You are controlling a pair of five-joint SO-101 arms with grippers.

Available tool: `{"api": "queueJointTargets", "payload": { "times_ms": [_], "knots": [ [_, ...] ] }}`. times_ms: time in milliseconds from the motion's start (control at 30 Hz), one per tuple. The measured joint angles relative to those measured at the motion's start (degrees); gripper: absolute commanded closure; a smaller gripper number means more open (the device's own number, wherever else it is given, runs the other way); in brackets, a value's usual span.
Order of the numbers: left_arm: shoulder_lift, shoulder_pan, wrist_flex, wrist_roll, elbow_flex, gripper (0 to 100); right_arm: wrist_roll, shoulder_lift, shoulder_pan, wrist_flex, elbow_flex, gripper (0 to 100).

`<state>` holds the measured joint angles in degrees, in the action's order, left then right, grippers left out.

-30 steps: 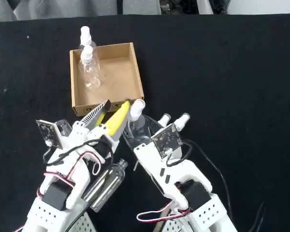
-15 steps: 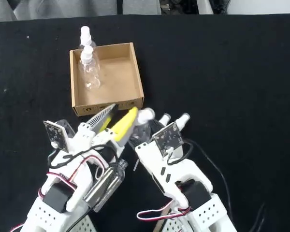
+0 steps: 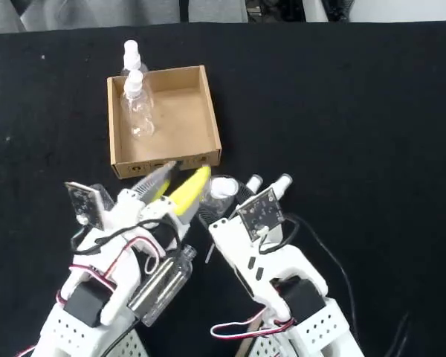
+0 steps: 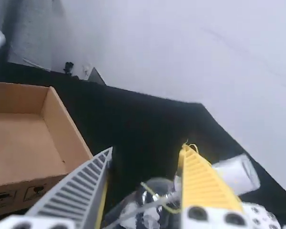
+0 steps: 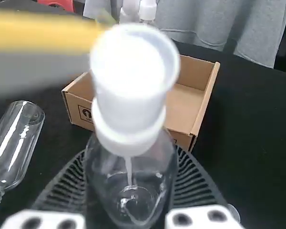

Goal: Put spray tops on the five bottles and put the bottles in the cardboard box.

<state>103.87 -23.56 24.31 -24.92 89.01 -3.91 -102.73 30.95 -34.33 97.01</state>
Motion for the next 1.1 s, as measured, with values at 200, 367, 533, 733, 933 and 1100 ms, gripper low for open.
{"api": "queueJointTargets", "payload": {
  "times_ms": [200, 367, 533, 733, 933, 1100],
  "knots": [
    [0.0, 3.9, 0.0, -0.4, -1.7, 79, 0.0, 0.0, 0.0, 0.0, 0.0, 96.2],
    [0.0, 6.1, 0.0, 1.9, -2.6, 79, 0.0, 0.0, -0.2, 0.0, 0.0, 96.1],
    [0.0, 12.8, 0.0, 3.7, -2.7, 79, 0.0, 0.0, -2.4, 0.0, 0.0, 96.1],
    [0.0, 18.8, 0.0, 5.8, -2.7, 79, 0.0, 0.0, -2.5, 0.0, 0.0, 96.2],
    [0.0, 24.3, 0.0, 7.1, 0.8, 79, 0.0, 0.0, -2.5, 0.0, 0.0, 96.2],
    [0.0, 29.8, 0.0, 7.1, 3.3, 79, 0.0, 0.0, -2.5, -0.2, 0.0, 95.9]
  ]
}}
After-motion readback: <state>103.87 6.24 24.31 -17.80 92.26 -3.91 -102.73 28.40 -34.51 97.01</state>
